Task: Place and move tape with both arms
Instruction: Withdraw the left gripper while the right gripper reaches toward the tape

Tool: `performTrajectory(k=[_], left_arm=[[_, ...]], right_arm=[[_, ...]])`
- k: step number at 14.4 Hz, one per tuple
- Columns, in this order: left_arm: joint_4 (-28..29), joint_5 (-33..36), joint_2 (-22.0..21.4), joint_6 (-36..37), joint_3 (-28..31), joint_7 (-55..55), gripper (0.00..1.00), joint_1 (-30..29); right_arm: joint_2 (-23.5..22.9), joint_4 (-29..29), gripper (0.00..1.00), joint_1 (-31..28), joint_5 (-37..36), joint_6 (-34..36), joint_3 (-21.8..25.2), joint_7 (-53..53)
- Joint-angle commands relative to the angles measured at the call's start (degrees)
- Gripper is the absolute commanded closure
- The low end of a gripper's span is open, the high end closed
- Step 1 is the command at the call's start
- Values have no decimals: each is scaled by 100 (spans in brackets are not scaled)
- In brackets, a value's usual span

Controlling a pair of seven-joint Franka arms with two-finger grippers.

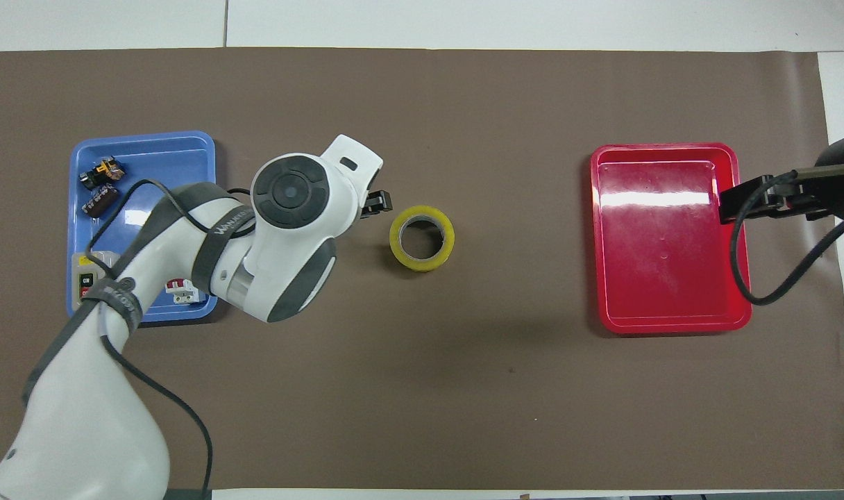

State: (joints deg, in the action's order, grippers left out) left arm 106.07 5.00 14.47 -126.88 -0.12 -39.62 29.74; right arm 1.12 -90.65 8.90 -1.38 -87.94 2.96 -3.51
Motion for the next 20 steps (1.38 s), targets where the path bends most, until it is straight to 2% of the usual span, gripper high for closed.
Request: performTrajectory(k=[1, 3, 8, 14, 17, 20], left_arm=[[195, 115, -540, 583, -41, 716, 0, -519], [178, 80, -752, 909, -41, 1235, 0, -933], [90, -631, -1183, 1489, -15, 2729, 0, -1900], [-515, -641, -1324, 2456, 29, 3681, 0, -2613], [-999, -649, -1271, 3001, 29, 3699, 0, -2753], [-1290, -719, -1245, 3336, 47, 3839, 0, -2798]], right_arm=[[65, -400, 0, 225, 120, -424, -32, 167], [-374, -383, 0, 542, 401, -801, -32, 141], [-1350, -383, 0, 1394, 419, -2190, -32, -52], [-2668, -251, 0, 2317, 366, -3718, -32, -1414], [-2889, -452, 0, 2354, 358, -4203, -32, -1441], [-2811, -1075, 0, 2380, 349, -4792, -32, -1407]])
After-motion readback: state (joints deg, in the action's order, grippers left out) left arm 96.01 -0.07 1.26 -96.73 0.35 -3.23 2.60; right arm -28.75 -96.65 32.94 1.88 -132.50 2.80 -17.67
